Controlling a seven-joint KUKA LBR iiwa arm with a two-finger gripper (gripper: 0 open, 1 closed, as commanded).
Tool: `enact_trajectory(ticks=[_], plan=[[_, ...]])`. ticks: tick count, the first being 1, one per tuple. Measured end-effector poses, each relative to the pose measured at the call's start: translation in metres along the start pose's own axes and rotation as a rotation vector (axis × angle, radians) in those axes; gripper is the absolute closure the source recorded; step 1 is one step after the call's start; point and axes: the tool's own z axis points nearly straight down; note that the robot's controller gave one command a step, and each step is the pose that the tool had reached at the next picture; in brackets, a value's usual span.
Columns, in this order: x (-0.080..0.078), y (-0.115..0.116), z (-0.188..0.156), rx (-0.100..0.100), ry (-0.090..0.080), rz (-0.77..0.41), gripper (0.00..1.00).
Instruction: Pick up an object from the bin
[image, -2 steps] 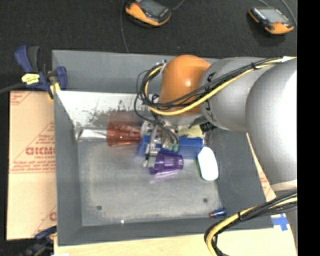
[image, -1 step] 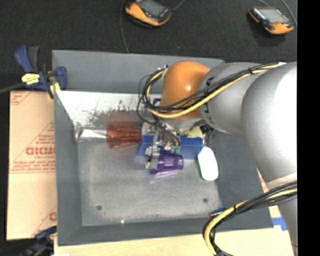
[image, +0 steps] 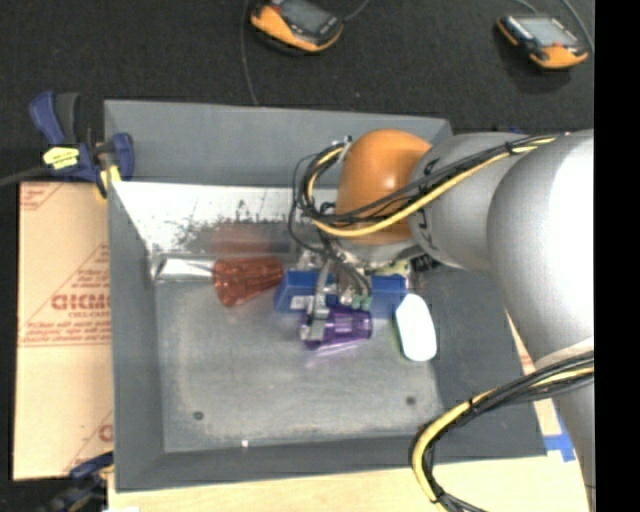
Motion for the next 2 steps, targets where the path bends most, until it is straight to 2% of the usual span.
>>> enact_trajectory(ticks=[1,2], plan=[[-0.0088,-0.0343,0.0071,-0.002,-0.009,0.057,1.00],[-0.0089,-0.0343,0.0070,-0.002,-0.009,0.057,1.00]])
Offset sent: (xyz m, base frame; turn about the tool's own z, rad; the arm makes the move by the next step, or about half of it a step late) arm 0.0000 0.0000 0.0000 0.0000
